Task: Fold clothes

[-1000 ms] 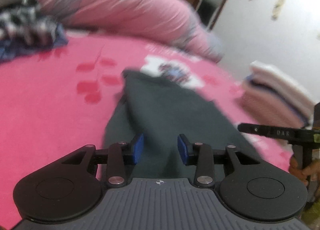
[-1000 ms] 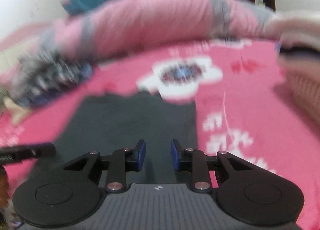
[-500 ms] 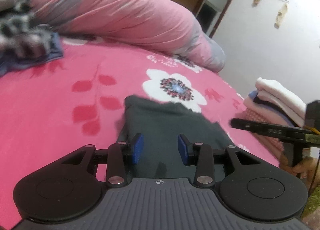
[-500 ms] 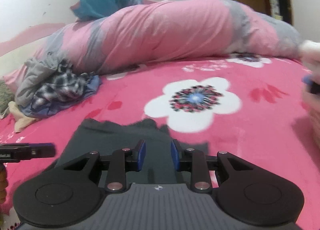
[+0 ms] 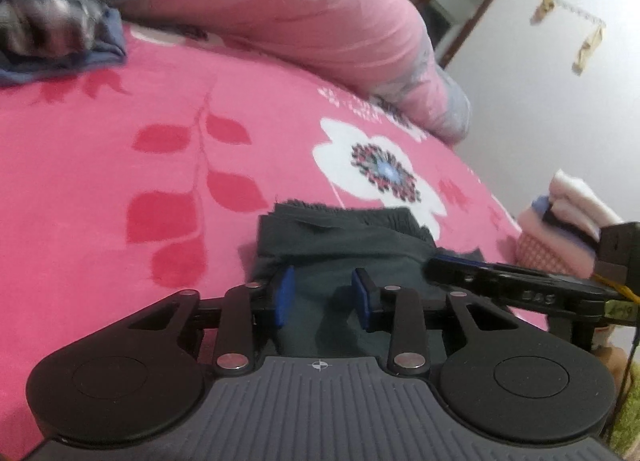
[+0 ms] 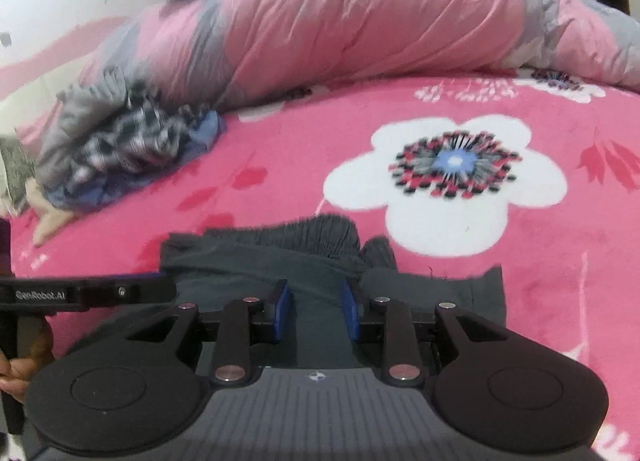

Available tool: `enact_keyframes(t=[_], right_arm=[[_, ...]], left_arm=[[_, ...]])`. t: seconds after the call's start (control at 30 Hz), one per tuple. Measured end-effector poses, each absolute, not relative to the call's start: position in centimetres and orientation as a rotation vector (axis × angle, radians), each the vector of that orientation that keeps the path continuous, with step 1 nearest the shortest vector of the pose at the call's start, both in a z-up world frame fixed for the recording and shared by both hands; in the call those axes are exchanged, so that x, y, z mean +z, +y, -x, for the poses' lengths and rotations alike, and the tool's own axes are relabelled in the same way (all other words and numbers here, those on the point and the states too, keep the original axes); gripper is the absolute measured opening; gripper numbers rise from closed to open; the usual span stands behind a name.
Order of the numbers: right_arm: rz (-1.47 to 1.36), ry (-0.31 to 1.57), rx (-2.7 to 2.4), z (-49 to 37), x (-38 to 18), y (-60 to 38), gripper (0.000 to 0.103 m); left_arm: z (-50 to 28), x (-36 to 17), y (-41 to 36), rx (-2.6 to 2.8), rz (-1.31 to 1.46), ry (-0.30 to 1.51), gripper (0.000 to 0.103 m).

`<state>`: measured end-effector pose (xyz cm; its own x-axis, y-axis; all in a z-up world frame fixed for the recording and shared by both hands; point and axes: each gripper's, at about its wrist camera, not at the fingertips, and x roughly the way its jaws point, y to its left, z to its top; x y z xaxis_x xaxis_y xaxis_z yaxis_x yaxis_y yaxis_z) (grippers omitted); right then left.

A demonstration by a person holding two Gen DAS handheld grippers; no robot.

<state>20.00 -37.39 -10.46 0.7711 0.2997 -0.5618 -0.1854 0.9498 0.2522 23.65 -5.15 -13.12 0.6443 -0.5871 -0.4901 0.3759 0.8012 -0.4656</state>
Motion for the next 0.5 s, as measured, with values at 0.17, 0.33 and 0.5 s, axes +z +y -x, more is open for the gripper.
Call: enact_keyframes(t=[0.17,0.33,0.5], right_arm=[[-0.344,0.514,0.129,-17.4,-9.1,-42.4,0.073],[-0.581,0.594,0.035,-17.9,-12.0,-46.5,0.075],[-0.667,0.595,0.053,-18.0,-13.9,-47.4,0.073]], left_arm=[[-24.6,-12.8,-4.9,-0.542,0.363,0.667,0.055],[-26.2,-13.0,-5.1,-0.540,0.406,0.700,0.033],[-25.7,-13.1,-4.2,-0.557,0.471,0.660,0.005]])
